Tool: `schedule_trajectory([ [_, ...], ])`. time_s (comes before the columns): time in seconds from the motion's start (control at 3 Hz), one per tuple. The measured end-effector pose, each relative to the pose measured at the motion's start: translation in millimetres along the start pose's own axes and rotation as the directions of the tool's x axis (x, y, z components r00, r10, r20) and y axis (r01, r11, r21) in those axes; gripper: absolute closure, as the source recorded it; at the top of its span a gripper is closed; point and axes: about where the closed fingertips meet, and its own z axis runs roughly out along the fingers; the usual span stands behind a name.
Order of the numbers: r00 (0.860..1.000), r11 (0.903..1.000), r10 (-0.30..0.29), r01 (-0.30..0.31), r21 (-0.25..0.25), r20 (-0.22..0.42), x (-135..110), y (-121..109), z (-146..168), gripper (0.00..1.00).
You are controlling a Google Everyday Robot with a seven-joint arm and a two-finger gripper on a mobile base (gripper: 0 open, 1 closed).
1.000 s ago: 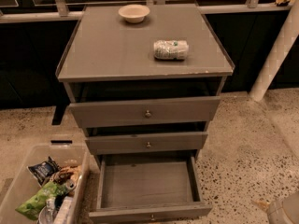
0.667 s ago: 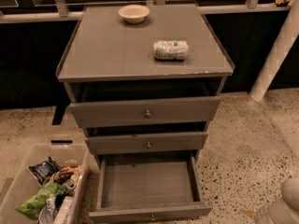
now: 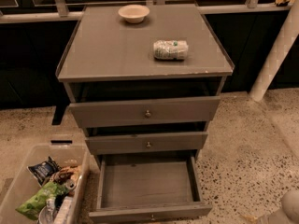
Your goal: Close bottom drawer
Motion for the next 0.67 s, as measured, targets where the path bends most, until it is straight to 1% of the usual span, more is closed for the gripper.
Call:
schedule_trajectory([
  [0.33,0.998,0.9988,-0.049,0.049,-0.010,-0.026,20.4,-13.7,59.5,0.00],
  [0.67,0.993,0.9929,-0.113,0.115,0.030,-0.040,9.4,-91.6,141.4,0.00],
])
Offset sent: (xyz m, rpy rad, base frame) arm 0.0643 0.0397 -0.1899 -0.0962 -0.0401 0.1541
